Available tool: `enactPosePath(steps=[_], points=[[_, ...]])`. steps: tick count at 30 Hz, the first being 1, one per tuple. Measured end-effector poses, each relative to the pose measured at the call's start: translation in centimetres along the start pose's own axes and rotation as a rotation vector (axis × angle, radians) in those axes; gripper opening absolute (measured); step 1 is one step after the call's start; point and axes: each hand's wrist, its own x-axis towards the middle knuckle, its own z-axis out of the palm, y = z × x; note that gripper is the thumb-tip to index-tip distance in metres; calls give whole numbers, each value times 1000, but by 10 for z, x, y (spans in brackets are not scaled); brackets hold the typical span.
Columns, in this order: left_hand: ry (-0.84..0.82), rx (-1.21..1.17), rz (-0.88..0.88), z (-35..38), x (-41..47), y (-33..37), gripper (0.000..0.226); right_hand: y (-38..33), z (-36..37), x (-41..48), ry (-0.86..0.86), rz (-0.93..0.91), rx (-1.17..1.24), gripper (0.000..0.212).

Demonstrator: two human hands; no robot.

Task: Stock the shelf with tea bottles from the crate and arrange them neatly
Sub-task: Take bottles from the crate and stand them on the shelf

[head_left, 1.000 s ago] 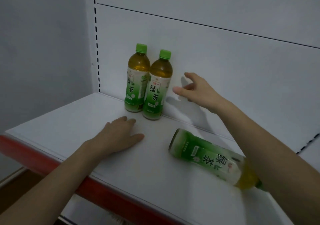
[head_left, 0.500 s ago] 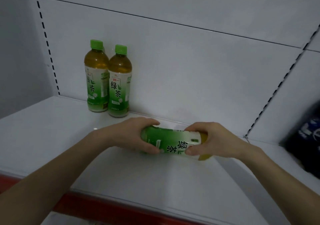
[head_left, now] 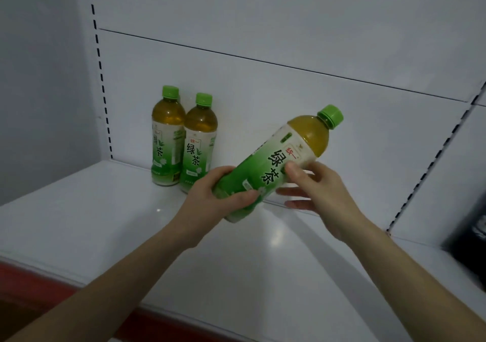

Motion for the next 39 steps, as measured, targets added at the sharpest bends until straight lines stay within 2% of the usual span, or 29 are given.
enactPosePath(steps=[1,3,4,6,9,12,15,16,19,20,22,24,25,29,32,36,37,39], points=[[11,25,-1,0,-1,0,45,0,10,4,-47,21,96,55],[-6,128,-15,-6,1,1,43,0,26,12,-31,-5,216,41],[-42,216,-30,-12,2,2,42,1,31,17,-10,-3,244,37],[-120,494,-44,-29,4,1,53,4,39,26,6,2,223,32],[-144,1023,-169,-60,-2,-9,86,11,47,45,45,-38,24,43],[-210,1397,-380,-86,-14,-20,97,17,54,66,81,-69,-156,61],[-312,1424,-482,-99,-22,-26,129,23,62,83,69,-66,-242,61],[-328,1425,-493,-100,-23,-28,129,25,65,87,62,-70,-257,59],[-324,1460,-485,-99,-22,-30,85,28,71,96,82,-82,-256,56],[-320,1463,-474,-98,-21,-31,79,30,73,99,99,-83,-243,56],[-325,1455,-481,-100,-21,-33,86,34,76,102,128,-90,-233,56],[-333,1450,-472,-102,-21,-34,116,36,79,104,138,-103,-247,56],[-338,1459,-471,-102,-21,-34,123,37,82,105,145,-108,-254,57],[-314,1483,-444,-100,-21,-36,80,37,89,106,171,-118,-282,58],[-317,1472,-445,-100,-21,-36,83,36,93,107,161,-120,-283,58],[-330,1475,-437,-101,-22,-35,120,37,94,106,151,-114,-289,59],[-327,1478,-434,-101,-22,-35,119,36,94,105,148,-112,-292,59],[-315,1489,-429,-100,-23,-35,94,37,94,104,134,-101,-308,59]])
